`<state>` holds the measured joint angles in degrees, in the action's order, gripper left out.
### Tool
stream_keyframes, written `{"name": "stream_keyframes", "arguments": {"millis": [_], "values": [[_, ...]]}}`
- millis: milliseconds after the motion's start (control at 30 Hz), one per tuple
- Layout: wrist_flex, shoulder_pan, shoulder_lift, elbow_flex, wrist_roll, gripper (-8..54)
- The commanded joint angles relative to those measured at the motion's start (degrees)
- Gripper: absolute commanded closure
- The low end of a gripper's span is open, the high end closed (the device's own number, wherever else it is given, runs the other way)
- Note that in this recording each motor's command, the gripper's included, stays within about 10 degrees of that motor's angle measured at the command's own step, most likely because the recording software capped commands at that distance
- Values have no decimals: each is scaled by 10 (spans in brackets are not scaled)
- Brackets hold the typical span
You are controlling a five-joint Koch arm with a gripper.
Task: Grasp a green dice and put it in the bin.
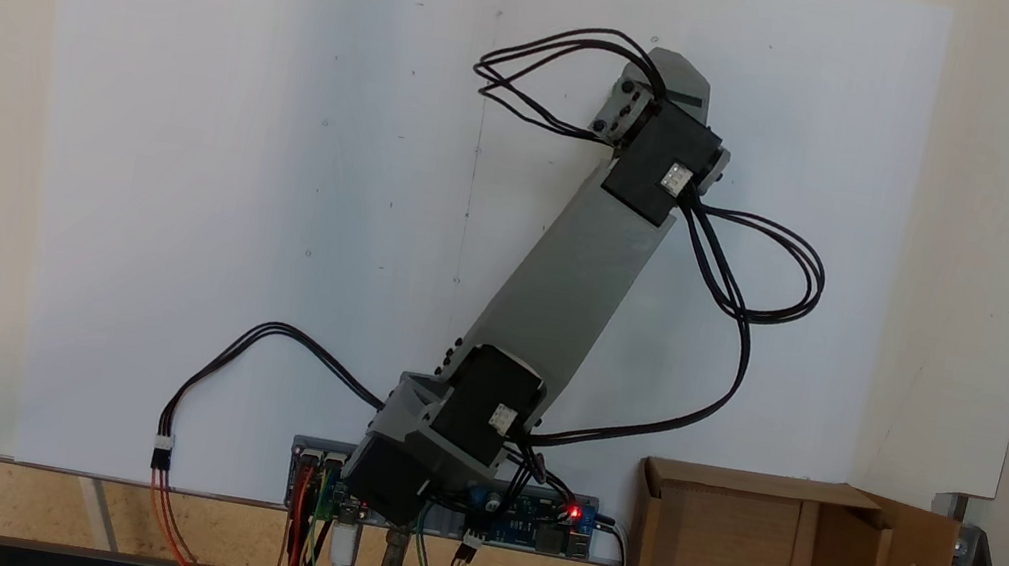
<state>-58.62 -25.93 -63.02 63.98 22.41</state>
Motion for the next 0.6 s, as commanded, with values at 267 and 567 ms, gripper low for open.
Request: {"name": "stream_keyframes", "arguments": {"millis": [267,567], "values": [[40,12,20,-34,-29,3],[38,12,31,-33,-28,2]]}}
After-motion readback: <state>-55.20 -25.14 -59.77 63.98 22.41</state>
